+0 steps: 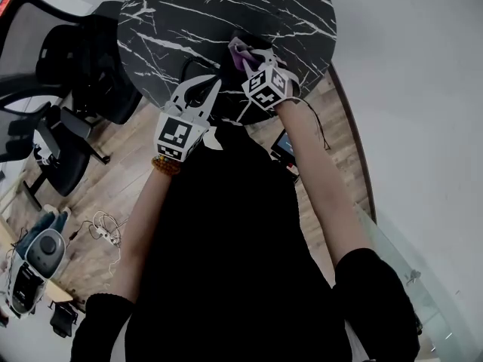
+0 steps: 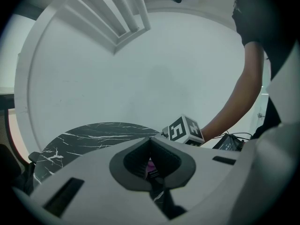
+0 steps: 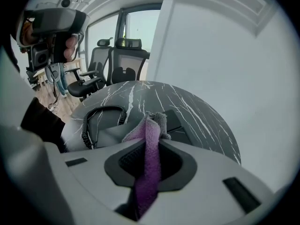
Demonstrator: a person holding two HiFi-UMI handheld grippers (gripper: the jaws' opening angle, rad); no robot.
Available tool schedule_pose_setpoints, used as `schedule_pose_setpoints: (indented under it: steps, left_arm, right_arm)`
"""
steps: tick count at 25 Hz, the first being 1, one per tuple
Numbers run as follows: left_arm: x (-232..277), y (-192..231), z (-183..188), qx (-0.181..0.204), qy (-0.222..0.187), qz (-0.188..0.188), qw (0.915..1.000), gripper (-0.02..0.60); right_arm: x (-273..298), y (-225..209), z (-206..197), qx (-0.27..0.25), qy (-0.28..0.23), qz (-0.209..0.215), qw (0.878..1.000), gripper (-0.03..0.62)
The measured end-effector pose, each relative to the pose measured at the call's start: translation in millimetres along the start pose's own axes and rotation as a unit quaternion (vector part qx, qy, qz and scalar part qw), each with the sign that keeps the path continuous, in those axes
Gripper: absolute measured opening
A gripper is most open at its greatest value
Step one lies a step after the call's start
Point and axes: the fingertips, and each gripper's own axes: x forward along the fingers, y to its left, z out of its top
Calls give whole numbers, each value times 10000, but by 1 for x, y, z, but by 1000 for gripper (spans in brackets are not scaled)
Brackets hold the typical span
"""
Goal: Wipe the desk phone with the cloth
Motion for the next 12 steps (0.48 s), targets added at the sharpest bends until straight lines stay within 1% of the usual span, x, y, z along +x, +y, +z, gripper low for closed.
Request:
schedule_pose_setpoints:
  steps: [7,12]
  left_arm:
    - [-2,3,-2,-26,-28,36,10000,12]
    - [-6,2,-7,-54,33,79,9999,12]
  right_arm:
    - [1,13,-4,-20,65,135,9999,63]
    - [2,32,-9,-370,155,141,9991,63]
